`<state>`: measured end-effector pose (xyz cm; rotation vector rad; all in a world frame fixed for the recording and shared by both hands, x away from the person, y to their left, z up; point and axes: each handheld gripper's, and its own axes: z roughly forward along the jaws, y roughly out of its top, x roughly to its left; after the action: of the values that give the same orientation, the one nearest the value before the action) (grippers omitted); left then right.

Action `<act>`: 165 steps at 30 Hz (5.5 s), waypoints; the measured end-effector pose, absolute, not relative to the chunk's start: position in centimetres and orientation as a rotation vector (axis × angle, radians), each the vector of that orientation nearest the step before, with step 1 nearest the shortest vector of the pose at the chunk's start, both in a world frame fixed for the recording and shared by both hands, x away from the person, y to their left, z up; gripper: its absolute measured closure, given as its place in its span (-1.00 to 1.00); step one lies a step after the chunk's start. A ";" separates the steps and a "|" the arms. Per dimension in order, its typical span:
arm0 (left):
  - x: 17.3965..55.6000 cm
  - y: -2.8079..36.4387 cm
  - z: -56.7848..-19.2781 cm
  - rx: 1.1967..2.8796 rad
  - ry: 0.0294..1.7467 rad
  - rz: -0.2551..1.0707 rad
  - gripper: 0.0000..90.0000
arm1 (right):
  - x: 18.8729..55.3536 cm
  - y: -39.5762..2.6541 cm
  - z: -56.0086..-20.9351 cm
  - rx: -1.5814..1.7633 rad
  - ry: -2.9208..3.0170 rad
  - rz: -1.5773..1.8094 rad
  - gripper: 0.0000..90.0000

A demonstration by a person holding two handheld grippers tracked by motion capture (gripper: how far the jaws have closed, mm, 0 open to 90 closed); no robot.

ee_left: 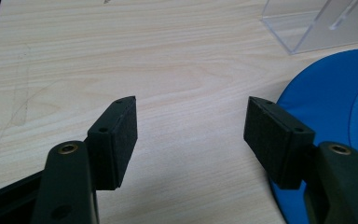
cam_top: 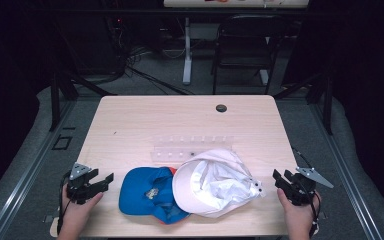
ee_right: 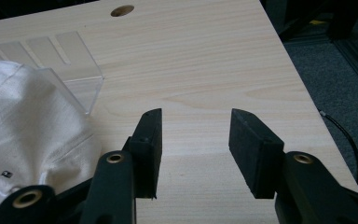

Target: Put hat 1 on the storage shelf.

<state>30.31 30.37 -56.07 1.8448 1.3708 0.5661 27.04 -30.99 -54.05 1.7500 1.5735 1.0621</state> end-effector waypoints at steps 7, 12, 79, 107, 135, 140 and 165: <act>30.1 30.4 -55.8 1.846 1.370 0.542 -0.16 | 26.7 -30.4 -54.0 1.751 1.643 1.108 0.27; 30.0 30.2 -55.5 1.839 1.357 0.553 -0.07 | 26.3 -29.9 -53.7 1.735 1.660 1.124 0.25; 29.8 27.9 -55.2 1.913 1.260 0.531 0.06 | 26.7 -27.7 -52.8 1.841 2.001 1.202 0.10; 30.0 27.9 -55.4 1.910 1.262 0.542 0.06 | 28.1 -26.9 -53.9 1.791 2.073 1.144 0.55; 29.8 28.2 -55.2 1.894 1.266 0.551 0.06 | 25.9 -26.7 -49.5 2.003 2.199 1.035 0.82; 29.8 28.2 -55.2 1.896 1.268 0.551 0.06 | 26.3 -26.3 -49.7 1.953 2.215 1.025 0.76; 29.9 28.4 -55.4 1.896 1.278 0.549 0.06 | 31.6 -25.6 -51.1 2.067 2.272 0.851 0.60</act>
<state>29.88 28.42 -55.43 1.8960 1.2784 0.5488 31.57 -25.56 -51.13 2.0666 2.2721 0.8511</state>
